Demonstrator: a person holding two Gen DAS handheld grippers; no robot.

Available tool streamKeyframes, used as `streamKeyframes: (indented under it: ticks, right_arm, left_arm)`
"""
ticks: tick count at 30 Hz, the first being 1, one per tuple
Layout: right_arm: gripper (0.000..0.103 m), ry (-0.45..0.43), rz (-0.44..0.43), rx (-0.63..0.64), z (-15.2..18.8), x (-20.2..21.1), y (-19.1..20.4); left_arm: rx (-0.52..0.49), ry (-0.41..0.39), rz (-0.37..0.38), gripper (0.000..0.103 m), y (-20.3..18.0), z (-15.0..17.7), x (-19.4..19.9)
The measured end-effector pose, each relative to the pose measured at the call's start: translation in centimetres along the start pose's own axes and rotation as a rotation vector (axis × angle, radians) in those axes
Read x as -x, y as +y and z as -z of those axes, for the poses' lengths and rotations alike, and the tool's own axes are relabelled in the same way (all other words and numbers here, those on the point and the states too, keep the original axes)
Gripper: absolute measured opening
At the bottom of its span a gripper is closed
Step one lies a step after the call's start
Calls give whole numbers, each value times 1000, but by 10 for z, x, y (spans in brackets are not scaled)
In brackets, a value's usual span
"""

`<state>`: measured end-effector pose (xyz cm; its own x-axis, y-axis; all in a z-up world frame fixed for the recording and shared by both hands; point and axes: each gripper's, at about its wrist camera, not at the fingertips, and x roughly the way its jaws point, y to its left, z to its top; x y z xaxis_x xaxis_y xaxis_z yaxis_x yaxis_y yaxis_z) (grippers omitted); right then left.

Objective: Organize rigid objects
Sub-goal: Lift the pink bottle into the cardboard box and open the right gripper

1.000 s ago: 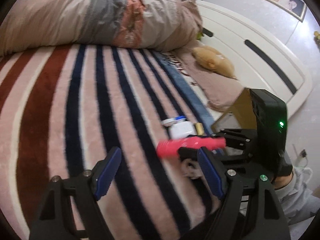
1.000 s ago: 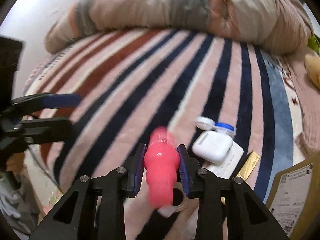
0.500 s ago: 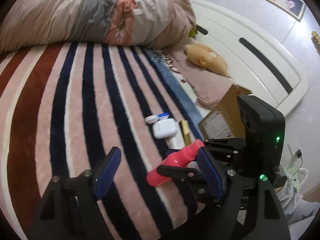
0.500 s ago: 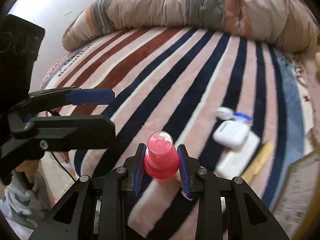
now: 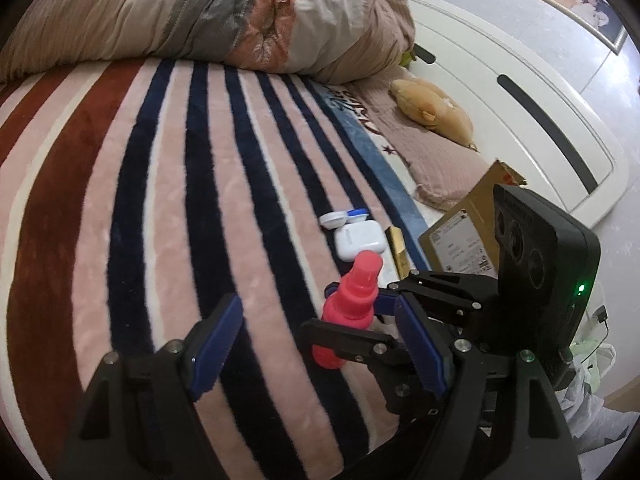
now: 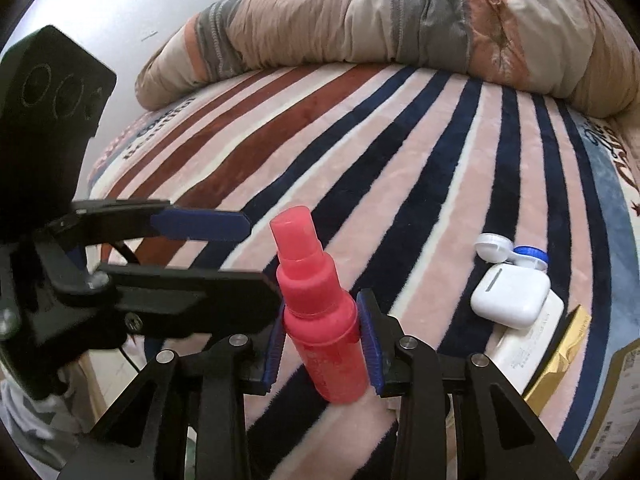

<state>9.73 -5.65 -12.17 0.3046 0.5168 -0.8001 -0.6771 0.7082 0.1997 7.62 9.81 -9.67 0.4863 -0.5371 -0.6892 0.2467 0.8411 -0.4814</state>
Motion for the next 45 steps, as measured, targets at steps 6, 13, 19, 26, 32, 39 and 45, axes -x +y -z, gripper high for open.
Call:
streamKeyframes:
  ticks: [6,13,19,26,32,39,45]
  right_arm:
    - [28,-58,-18,58,-3,30,16]
    - [28,-216,-17,73,-6,112,18]
    - [28,-385,23,65,2,201,5]
    - [28,-494,127,-8,29,277,-43]
    - [28,-450,178,-139,63,285,-105]
    - [28,-331,214,-216,86,263,-150]
    - [28,-273,252,-257,104,252,-160]
  left_arm:
    - [-112,-42,39,32,-39,-10,10]
    - [-287,-166,38,19,-118,-30,51]
    - [-425,-239,86,19,-207,-53,74]
    - [-565,-208,133,19,-301,-71,42]
    - [-604,-89,196,19,-341,-76,-36]
    - [-587,48,197,19,-345,-68,-99]
    - [-589,100,170,19,-347,-61,-124]
